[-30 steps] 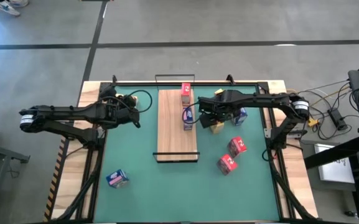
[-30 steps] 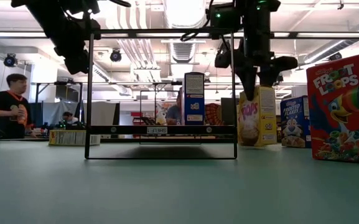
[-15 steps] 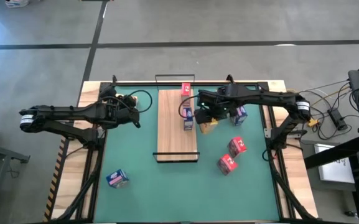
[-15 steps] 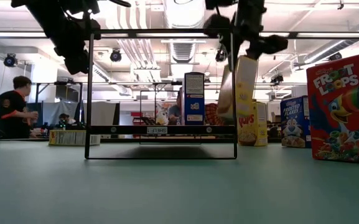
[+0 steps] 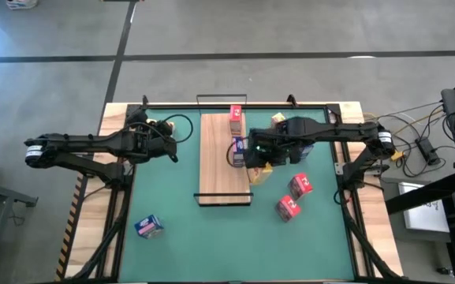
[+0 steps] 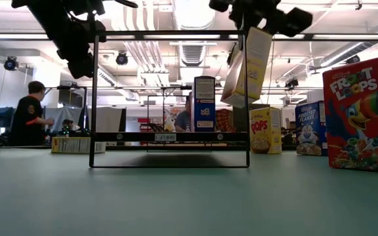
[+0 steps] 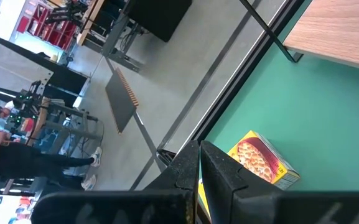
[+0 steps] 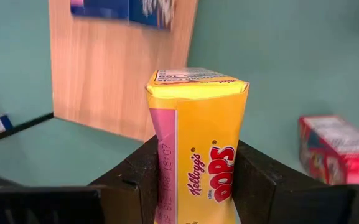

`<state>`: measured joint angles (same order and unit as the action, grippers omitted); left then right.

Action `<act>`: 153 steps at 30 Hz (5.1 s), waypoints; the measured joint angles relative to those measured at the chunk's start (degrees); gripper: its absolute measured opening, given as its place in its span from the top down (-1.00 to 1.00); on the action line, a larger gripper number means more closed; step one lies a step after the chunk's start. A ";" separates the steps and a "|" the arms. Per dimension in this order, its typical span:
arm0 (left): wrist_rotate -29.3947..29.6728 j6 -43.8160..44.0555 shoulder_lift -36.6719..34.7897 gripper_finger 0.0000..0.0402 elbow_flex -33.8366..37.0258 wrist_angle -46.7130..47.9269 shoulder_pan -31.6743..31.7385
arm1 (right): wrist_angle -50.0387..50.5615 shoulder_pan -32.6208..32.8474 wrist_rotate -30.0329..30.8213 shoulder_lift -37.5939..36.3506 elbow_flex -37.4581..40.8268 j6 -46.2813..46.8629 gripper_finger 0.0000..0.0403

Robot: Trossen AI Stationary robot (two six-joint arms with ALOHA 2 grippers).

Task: Stack cereal on shelf
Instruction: Put the bottom yellow cereal box on the shelf

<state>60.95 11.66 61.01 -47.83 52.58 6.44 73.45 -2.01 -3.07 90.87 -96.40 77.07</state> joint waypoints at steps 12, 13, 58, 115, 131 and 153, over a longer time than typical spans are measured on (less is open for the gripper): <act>-0.02 -0.19 0.00 1.00 0.00 0.00 0.00 | -4.82 4.79 1.20 0.00 0.02 4.40 0.27; -0.02 -0.20 0.00 1.00 0.00 0.00 0.00 | -5.57 4.90 1.35 0.00 0.02 4.40 0.27; -0.55 -0.61 -0.04 1.00 0.74 0.02 0.00 | 6.93 5.75 6.69 21.80 -21.07 -4.17 0.29; -18.11 -4.37 -0.02 1.00 0.66 -17.86 -9.67 | 9.80 8.05 22.21 8.65 -15.19 -53.02 0.77; -43.38 -13.24 2.49 1.00 2.23 -41.61 -17.69 | -46.14 9.16 16.13 -13.37 34.69 -65.56 0.96; -47.01 -18.09 18.65 1.00 2.67 -64.33 -15.01 | -62.58 9.30 13.11 -14.40 47.45 -65.70 0.96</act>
<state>13.93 -6.43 79.67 -45.17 -11.75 -8.58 10.87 7.29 10.04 76.47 -48.95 11.37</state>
